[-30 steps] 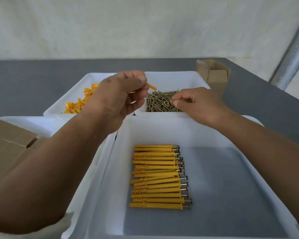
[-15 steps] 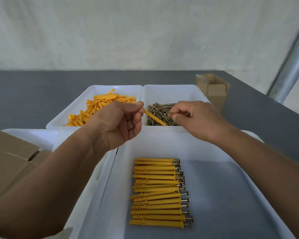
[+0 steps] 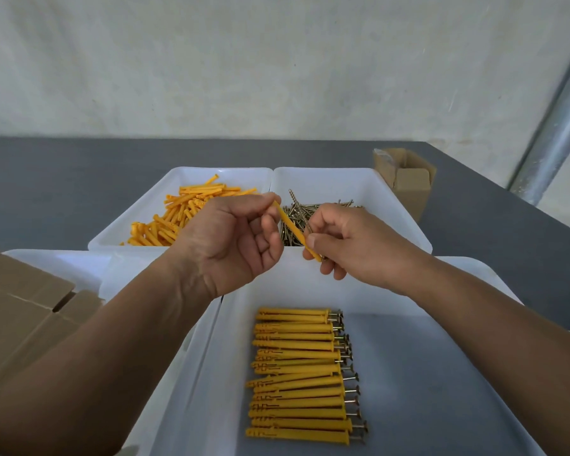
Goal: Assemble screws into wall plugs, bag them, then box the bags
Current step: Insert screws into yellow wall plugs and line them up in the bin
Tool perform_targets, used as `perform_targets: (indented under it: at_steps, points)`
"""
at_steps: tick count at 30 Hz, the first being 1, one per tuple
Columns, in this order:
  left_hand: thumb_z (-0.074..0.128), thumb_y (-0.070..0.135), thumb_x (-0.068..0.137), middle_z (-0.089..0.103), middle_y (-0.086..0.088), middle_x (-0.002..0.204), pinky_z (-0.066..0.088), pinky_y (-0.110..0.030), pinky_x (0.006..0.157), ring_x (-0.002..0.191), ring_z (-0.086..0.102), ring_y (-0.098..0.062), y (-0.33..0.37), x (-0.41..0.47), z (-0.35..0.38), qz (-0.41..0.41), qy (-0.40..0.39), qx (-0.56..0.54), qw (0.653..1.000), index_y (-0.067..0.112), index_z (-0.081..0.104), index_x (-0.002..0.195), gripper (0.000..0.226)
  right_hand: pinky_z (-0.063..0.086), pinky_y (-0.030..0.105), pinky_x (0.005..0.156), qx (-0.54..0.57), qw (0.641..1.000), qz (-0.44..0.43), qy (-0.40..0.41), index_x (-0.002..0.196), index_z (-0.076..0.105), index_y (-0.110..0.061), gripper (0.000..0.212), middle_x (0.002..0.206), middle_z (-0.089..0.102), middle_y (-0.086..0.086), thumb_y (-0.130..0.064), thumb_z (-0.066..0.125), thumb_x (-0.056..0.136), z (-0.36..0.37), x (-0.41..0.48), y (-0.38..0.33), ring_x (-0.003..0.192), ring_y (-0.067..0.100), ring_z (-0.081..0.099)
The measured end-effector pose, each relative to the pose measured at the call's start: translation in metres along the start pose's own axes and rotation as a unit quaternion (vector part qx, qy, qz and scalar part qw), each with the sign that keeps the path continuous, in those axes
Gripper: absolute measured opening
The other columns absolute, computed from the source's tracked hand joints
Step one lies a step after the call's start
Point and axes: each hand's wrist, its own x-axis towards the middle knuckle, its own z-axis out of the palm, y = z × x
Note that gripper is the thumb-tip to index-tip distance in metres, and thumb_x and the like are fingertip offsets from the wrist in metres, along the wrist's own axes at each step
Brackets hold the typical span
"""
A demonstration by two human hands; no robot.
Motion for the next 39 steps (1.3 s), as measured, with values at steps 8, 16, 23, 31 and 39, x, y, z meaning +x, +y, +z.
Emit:
perform_targets:
  at_steps: [8, 16, 23, 31, 39]
  points:
    - [0.064, 0.020, 0.090, 0.063, 0.001, 0.069, 0.054, -0.022, 0.059, 0.056, 0.057, -0.007, -0.010, 0.006, 0.001, 0.042, 0.058, 0.132, 0.989, 0.018, 0.078, 0.078, 0.019, 0.052, 0.021, 0.055, 0.060, 0.998, 0.007, -0.015, 0.094, 0.061, -0.016, 0.007, 0.084, 0.073, 0.000, -0.019, 0.056, 0.098, -0.003, -0.001, -0.005, 0.064, 0.010, 0.068]
    - [0.065, 0.014, 0.083, 0.067, -0.007, 0.075, 0.057, -0.027, 0.057, 0.058, 0.063, -0.012, -0.007, -0.001, 0.004, 0.004, 0.011, 0.178, 0.984, 0.006, 0.068, 0.105, 0.023, 0.045, 0.024, 0.063, -0.143, 0.985, -0.025, 0.089, 0.086, 0.063, -0.035, 0.014, 0.083, 0.068, -0.013, -0.025, 0.060, 0.095, -0.022, -0.001, 0.003, 0.076, 0.003, 0.061]
    - [0.057, 0.005, 0.093, 0.065, -0.008, 0.072, 0.054, -0.026, 0.051, 0.054, 0.059, -0.014, -0.007, 0.000, 0.003, -0.010, 0.005, 0.204, 0.979, 0.013, 0.067, 0.107, 0.020, 0.043, 0.025, 0.065, -0.262, 0.955, -0.023, 0.135, 0.101, 0.070, -0.028, 0.019, 0.092, 0.069, -0.009, -0.017, 0.055, 0.096, -0.033, -0.002, 0.008, 0.081, 0.009, 0.054]
    - [0.058, 0.003, 0.092, 0.066, -0.007, 0.074, 0.052, -0.022, 0.048, 0.054, 0.058, -0.011, -0.007, -0.001, 0.003, -0.008, 0.016, 0.248, 0.969, 0.015, 0.074, 0.100, 0.022, 0.044, 0.029, 0.069, -0.307, 0.942, -0.034, 0.127, 0.104, 0.070, -0.030, 0.023, 0.086, 0.060, -0.010, -0.017, 0.052, 0.097, -0.033, -0.003, 0.008, 0.082, 0.012, 0.052]
    - [0.062, 0.004, 0.090, 0.067, -0.005, 0.076, 0.045, -0.019, 0.046, 0.058, 0.060, -0.008, -0.009, -0.003, 0.003, 0.009, 0.038, 0.365, 0.930, 0.018, 0.077, 0.100, 0.023, 0.041, 0.028, 0.066, -0.328, 0.938, -0.050, 0.102, 0.107, 0.071, -0.034, 0.025, 0.089, 0.057, -0.009, -0.021, 0.051, 0.099, -0.032, -0.004, 0.008, 0.083, 0.012, 0.050]
